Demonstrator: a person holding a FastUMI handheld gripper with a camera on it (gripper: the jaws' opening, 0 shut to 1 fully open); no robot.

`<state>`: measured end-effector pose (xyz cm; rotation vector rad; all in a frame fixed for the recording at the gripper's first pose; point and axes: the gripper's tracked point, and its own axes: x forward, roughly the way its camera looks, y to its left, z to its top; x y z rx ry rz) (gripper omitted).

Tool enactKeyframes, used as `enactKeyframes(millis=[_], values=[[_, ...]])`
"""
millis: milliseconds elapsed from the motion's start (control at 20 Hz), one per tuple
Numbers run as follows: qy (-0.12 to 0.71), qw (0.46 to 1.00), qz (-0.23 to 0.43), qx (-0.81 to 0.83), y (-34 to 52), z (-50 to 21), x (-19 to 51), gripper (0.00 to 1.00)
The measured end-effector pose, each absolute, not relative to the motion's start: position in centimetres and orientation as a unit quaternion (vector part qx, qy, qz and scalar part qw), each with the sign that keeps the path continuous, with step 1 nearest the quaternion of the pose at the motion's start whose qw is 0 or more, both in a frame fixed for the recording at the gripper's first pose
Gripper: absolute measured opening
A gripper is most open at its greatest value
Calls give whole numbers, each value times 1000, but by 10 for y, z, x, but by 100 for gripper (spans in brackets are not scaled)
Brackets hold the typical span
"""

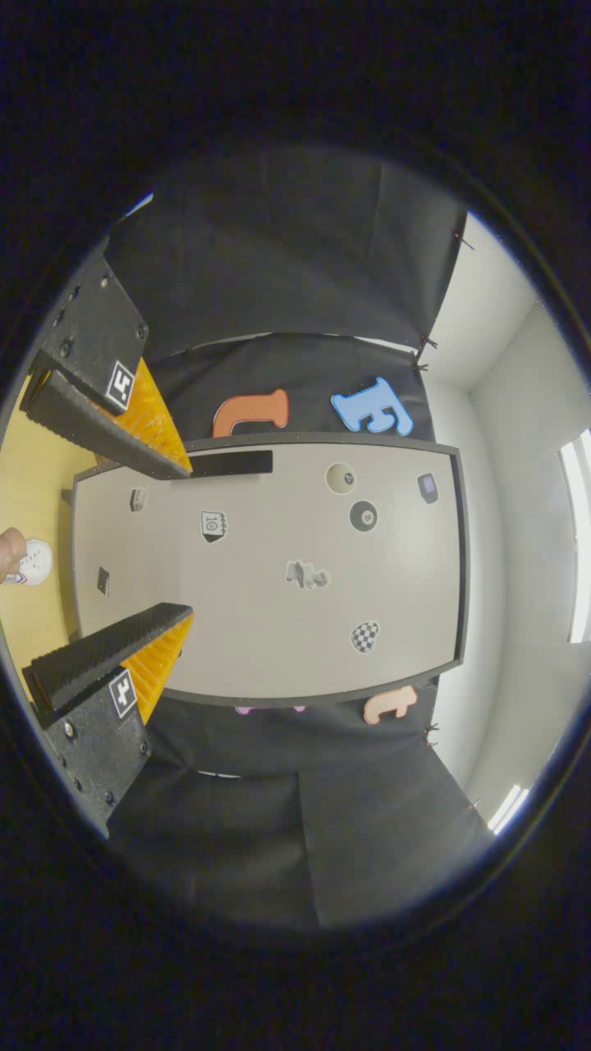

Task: Open the shoe cabinet door, grab the shoes and put them into the shoe cabinet, then close the shoe cabinet door.

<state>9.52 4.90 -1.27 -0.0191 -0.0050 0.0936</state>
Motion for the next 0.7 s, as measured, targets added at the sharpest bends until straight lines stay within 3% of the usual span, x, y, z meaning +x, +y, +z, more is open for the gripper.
enactKeyframes(millis=[450, 700], values=[[4, 992, 127, -3, 128, -25, 188, 99], [28, 994, 109, -3, 141, -35, 233, 99]])
